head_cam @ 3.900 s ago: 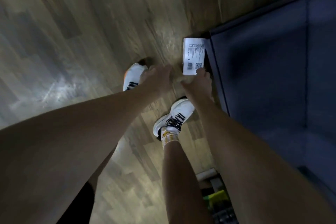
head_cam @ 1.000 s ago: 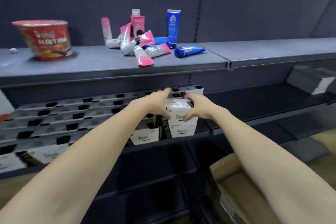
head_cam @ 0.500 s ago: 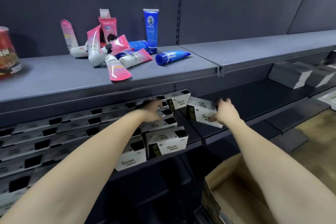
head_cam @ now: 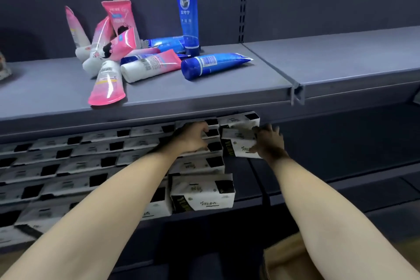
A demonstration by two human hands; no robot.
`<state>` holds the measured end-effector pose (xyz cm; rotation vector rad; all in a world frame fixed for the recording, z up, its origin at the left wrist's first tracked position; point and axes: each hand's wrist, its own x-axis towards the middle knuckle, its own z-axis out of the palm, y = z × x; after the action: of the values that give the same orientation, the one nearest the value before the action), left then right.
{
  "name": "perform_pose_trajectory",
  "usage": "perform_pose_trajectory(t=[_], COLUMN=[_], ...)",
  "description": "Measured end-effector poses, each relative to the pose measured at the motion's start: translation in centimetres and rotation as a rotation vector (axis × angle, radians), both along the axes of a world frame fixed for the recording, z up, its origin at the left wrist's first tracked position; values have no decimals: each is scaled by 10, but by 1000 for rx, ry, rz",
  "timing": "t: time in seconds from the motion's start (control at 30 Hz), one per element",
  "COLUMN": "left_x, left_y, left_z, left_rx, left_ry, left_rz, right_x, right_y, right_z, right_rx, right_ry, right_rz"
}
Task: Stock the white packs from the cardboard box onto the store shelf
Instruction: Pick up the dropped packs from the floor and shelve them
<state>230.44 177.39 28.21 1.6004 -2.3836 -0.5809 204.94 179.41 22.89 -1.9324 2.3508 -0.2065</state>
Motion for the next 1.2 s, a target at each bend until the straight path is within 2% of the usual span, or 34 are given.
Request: perform_pose_trajectory(t=[0.07, 0.27, 0.53, 0.7, 0.77, 0.83, 1.1, 1.2], left_x=[1, 6, 23, 45, 54, 64, 102, 114], left_y=[-1, -1, 16, 34, 41, 50, 83, 95], left_z=[-3, -5, 0, 6, 7, 9, 16, 20], left_rx=[-17, -55, -76, -87, -78, -74, -71, -67], left_ry=[2, -24, -39, -44, -30, -47, -36, -42], left_rz=[33, 91, 85, 44, 32, 10, -23, -12], right_x=[5, 10, 37, 66, 78, 95, 156, 171], right_y=[-14, -39, -22, 5, 19, 38, 110, 130], right_z=[-6, -13, 7, 31, 41, 51, 64, 55], right_rx=[-72, -157, -78, -103, -65, 31, 221, 255], right_ry=[50, -17, 50, -61, -189, -219, -153, -24], right_rz=[23, 59, -36, 96, 174, 280, 350, 316])
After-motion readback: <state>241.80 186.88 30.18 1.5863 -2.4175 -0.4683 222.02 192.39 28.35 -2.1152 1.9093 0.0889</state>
